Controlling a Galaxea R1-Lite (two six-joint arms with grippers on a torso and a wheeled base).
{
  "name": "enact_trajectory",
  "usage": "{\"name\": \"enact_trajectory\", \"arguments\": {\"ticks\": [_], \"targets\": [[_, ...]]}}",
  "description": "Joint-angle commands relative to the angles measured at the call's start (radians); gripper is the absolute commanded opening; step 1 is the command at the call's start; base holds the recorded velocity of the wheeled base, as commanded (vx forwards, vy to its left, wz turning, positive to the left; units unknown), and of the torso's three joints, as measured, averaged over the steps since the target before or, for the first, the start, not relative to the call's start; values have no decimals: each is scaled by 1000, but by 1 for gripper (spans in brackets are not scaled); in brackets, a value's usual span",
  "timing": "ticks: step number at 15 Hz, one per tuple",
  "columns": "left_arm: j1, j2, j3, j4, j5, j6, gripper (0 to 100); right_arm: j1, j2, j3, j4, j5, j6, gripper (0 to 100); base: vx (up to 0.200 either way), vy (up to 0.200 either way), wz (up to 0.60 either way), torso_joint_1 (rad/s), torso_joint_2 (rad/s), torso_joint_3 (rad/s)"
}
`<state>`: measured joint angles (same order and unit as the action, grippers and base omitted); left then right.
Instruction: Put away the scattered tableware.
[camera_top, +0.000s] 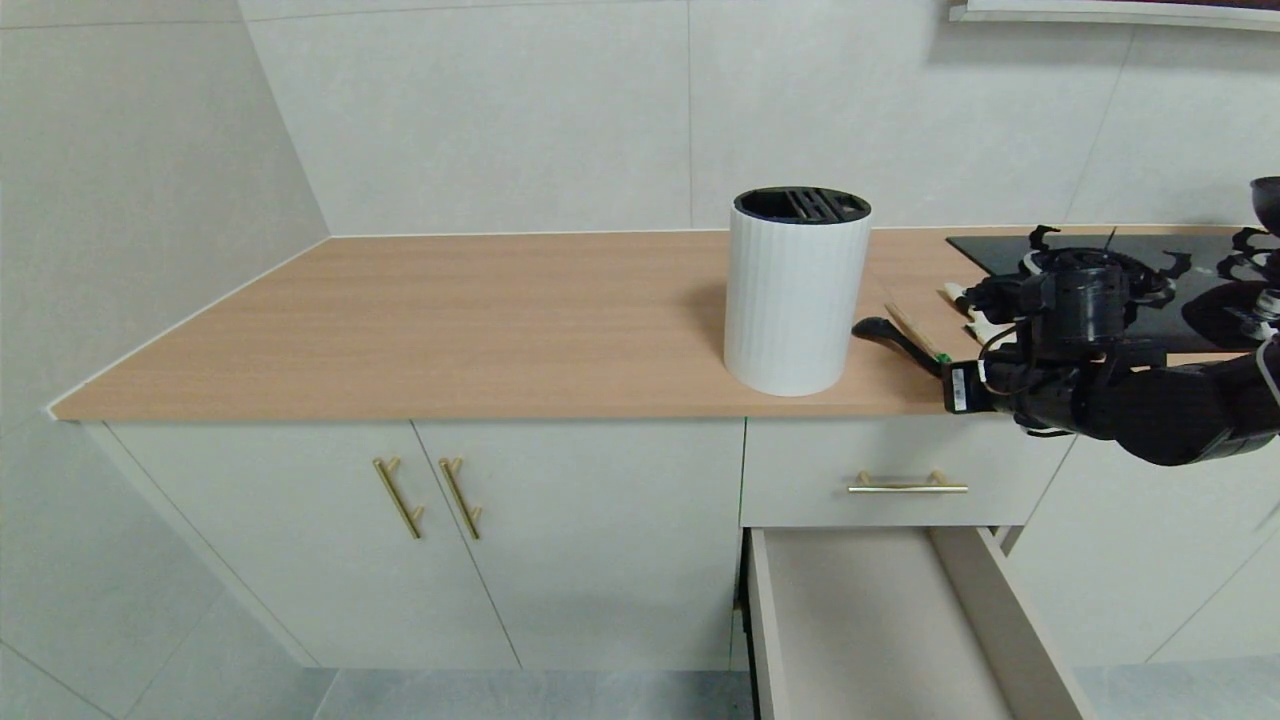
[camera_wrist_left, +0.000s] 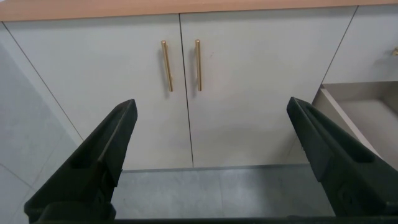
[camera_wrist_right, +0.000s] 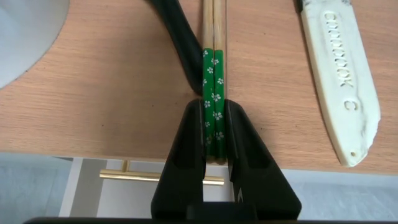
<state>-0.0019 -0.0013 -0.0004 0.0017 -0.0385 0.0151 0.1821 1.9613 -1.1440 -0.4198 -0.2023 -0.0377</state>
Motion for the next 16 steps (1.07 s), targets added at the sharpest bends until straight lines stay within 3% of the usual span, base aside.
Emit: {"name": "enact_trajectory", "arguments": {"ticks": [1, 5, 11, 14, 16], "targets": [[0, 1, 0, 0, 0, 0, 100, 0, -12, 0, -1, 0, -1, 0, 0, 0, 0, 0, 0, 0], [0, 1, 0, 0, 0, 0, 100, 0, -73, 20, 6, 0, 22, 0, 0, 0, 0, 0, 0, 0], [0, 1, 0, 0, 0, 0, 100, 14, -340, 130, 148, 0, 58, 0, 0, 0, 0, 0, 0, 0], [0, 1, 0, 0, 0, 0, 100, 16, -499, 161, 323, 12, 65, 0, 0, 0, 0, 0, 0, 0], [0, 1, 0, 0, 0, 0, 100, 16, -618, 210, 438, 101, 71, 0, 0, 0, 0, 0, 0, 0]]}}
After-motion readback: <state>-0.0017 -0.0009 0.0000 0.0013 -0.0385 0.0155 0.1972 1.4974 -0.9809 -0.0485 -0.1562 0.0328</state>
